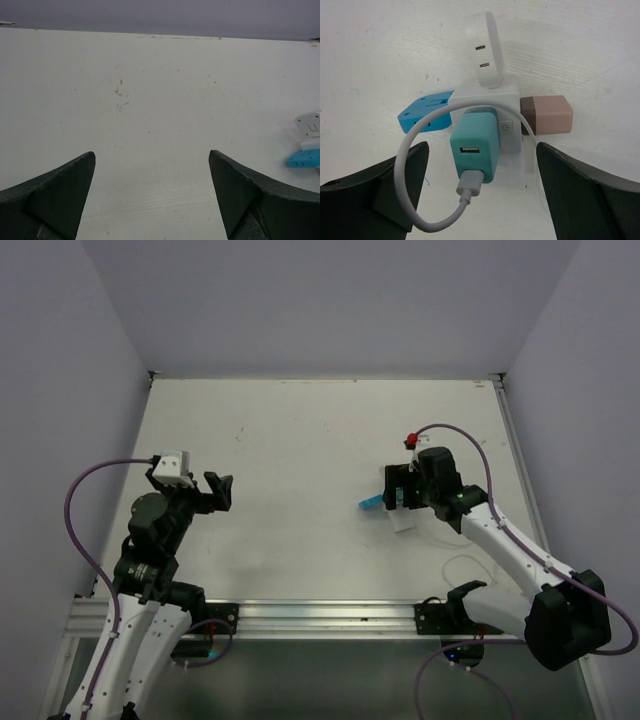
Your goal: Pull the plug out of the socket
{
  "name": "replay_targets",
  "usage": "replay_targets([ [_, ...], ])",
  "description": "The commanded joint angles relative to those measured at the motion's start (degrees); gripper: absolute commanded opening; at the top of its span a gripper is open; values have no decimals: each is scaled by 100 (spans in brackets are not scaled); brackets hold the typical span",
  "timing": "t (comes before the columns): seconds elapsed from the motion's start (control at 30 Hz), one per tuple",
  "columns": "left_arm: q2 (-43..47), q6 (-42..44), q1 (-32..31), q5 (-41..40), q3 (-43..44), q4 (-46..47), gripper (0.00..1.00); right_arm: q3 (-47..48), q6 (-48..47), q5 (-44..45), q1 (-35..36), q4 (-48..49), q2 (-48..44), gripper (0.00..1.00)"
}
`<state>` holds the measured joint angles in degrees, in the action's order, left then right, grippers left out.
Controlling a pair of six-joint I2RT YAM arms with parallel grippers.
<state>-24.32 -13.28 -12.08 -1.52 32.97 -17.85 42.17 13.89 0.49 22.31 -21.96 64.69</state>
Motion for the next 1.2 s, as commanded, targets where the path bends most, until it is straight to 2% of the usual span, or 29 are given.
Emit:
replay_targets([
  [0.0,-64,80,-23,2,8,247,100,-68,-132,-32,107,278,-237,93],
  [0.53,-161,80,-23,3,8,229,100,-491,-141,724,432,1009,228,84],
  [1.17,-205,71,-14,11,8,229,100,-130,-194,1040,556,693,782,70],
])
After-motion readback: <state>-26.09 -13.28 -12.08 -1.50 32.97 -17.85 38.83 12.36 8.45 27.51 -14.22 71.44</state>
